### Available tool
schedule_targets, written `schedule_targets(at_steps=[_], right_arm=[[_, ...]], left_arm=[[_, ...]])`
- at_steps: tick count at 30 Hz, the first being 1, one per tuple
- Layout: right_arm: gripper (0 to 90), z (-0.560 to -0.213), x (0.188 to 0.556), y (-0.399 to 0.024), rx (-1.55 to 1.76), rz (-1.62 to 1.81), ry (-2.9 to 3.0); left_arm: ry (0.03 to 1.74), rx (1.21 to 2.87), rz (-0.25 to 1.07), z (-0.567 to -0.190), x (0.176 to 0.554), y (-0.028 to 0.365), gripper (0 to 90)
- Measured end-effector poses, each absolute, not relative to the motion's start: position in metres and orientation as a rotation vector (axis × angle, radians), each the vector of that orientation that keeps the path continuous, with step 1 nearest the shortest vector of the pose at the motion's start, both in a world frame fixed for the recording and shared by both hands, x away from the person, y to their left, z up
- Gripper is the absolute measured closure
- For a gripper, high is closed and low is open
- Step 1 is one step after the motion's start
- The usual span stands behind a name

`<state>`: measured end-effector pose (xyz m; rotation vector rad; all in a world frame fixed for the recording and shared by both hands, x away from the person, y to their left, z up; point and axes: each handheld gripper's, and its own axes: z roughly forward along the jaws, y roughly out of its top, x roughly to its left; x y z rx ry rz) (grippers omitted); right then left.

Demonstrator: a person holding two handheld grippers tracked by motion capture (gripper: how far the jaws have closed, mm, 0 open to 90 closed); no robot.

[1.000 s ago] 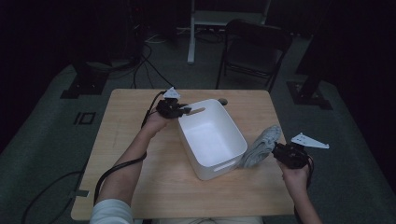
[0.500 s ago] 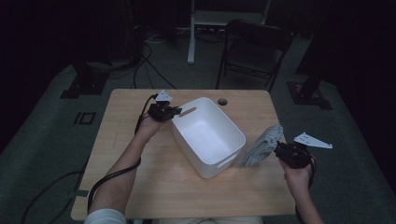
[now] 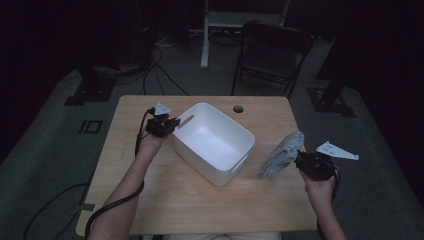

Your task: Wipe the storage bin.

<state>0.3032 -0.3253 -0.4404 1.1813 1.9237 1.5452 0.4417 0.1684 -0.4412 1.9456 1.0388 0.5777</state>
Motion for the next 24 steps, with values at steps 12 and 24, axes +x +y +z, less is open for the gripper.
schedule_targets(at_steps=[12, 24], right_arm=[[77.6, -0.449, 0.31, -0.308, 1.161, 1.522, 2.011], [77.5, -0.459, 0.343, -0.265, 1.136, 1.515, 2.096]], left_arm=[[1.071, 1.896, 0.591, -0.445, 0.407, 0.18, 83.4], [1.036, 1.835, 0.607, -0.451, 0.4, 0.183, 82.0]])
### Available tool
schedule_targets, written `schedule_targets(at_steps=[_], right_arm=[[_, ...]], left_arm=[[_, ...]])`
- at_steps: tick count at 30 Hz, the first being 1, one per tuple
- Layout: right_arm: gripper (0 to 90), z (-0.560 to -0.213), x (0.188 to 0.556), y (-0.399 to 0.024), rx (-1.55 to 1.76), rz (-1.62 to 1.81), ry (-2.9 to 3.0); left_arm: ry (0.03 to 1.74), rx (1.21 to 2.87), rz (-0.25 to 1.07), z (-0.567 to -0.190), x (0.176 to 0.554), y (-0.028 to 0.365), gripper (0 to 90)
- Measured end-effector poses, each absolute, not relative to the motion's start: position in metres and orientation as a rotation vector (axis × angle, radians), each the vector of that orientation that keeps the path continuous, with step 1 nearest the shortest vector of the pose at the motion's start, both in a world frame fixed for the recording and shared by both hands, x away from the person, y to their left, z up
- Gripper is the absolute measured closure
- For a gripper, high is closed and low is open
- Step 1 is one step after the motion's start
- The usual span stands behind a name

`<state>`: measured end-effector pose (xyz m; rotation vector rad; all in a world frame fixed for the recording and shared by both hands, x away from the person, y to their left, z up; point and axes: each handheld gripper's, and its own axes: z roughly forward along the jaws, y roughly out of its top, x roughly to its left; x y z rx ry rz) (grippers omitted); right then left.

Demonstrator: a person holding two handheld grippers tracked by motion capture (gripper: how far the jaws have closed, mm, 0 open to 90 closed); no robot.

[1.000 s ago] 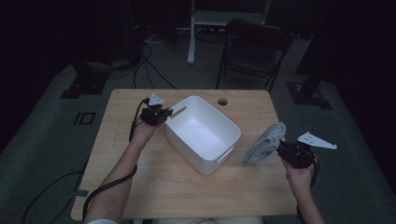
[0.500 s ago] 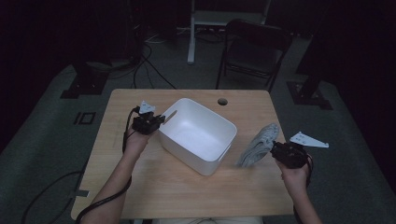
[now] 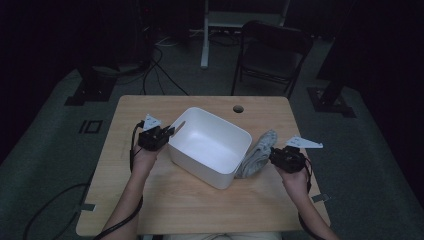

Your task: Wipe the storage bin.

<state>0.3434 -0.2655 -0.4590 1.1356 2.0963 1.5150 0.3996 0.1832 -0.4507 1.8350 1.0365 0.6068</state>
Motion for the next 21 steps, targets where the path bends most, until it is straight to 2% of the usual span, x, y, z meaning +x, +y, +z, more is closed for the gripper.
schedule_targets(at_steps=[4, 16, 21], right_arm=[[77.6, -0.461, 0.354, -0.25, 1.119, 1.515, 2.108], [78.3, -0.485, 0.361, -0.239, 1.164, 1.453, 2.125], [78.2, -0.477, 0.353, -0.239, 1.132, 1.46, 2.129]], left_arm=[[1.014, 1.823, 0.558, -0.452, 0.401, 0.188, 80.8], [0.993, 1.848, 0.581, -0.452, 0.402, 0.185, 80.2], [1.017, 1.835, 0.595, -0.453, 0.401, 0.182, 80.5]])
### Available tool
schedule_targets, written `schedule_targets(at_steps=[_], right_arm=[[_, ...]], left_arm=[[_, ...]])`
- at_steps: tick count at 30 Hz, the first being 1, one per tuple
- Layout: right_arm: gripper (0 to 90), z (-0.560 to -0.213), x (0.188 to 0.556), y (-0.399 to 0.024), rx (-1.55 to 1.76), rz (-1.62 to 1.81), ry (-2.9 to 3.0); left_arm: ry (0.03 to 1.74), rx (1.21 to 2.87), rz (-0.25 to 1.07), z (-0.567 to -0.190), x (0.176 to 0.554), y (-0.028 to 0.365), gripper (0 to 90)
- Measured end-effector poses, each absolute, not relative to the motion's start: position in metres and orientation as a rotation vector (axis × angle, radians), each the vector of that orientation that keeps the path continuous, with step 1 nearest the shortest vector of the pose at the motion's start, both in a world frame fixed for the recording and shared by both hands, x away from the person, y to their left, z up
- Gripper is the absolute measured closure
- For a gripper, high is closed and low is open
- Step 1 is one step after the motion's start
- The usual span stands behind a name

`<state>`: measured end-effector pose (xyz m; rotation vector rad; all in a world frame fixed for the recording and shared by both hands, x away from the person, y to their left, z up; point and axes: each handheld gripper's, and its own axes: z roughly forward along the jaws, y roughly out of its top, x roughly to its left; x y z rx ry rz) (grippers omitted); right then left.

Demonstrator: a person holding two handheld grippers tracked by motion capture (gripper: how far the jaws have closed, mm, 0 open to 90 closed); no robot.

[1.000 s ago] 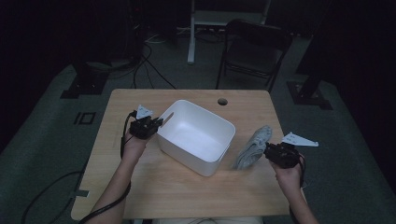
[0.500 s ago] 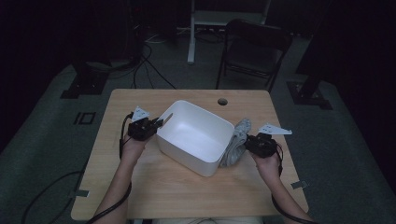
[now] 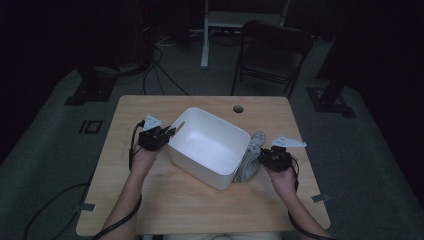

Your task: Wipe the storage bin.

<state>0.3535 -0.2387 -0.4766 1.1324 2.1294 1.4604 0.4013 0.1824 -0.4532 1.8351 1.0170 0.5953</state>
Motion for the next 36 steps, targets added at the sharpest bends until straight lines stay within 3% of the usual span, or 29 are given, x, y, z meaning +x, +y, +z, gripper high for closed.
schedule_targets(at_steps=[8, 32, 36], right_arm=[[78.3, -0.475, 0.35, -0.24, 1.126, 1.506, 2.112], [79.1, -0.543, 0.38, -0.225, 1.297, 1.275, 2.212], [78.9, -0.538, 0.382, -0.229, 1.293, 1.287, 2.233]], left_arm=[[1.009, 1.831, 0.604, -0.455, 0.4, 0.18, 80.6], [1.026, 1.812, 0.592, -0.456, 0.4, 0.18, 80.2], [1.04, 1.805, 0.612, -0.456, 0.4, 0.179, 80.3]])
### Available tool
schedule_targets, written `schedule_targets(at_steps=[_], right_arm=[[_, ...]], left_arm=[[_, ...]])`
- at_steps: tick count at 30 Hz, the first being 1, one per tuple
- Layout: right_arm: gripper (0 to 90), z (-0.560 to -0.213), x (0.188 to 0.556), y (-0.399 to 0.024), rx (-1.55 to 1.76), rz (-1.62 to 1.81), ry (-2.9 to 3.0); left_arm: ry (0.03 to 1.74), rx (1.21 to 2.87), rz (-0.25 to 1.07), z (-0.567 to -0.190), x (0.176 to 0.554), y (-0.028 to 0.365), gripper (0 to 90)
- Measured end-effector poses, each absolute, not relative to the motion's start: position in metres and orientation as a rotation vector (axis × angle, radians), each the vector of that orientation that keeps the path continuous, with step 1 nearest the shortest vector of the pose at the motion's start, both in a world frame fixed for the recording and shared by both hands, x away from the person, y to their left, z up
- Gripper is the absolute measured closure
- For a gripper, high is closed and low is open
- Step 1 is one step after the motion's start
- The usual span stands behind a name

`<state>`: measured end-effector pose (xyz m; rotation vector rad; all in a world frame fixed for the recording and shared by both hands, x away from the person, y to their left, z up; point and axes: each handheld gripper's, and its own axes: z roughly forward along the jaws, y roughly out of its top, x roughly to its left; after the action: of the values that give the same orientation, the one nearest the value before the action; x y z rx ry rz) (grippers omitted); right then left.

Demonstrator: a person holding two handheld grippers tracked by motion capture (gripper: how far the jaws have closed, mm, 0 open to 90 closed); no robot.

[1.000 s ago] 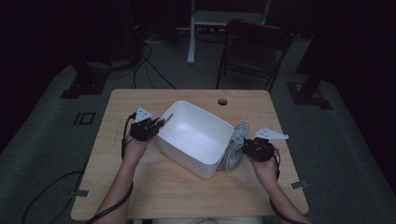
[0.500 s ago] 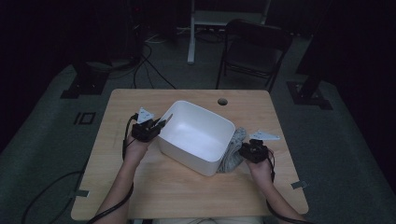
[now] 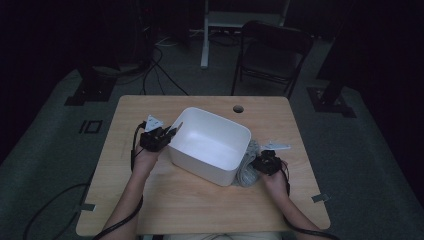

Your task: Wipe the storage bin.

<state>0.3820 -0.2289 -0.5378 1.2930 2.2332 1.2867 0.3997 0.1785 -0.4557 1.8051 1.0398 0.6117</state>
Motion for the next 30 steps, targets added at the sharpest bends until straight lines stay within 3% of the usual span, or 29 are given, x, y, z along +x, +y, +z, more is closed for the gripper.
schedule_targets(at_steps=[15, 30], right_arm=[[78.4, -0.465, 0.326, -0.251, 1.076, 1.61, 2.093], [78.7, -0.5, 0.337, -0.223, 1.102, 1.474, 2.176]], left_arm=[[1.061, 1.802, 0.652, -0.455, 0.399, 0.175, 81.5], [1.038, 1.797, 0.611, -0.456, 0.4, 0.178, 80.6]])
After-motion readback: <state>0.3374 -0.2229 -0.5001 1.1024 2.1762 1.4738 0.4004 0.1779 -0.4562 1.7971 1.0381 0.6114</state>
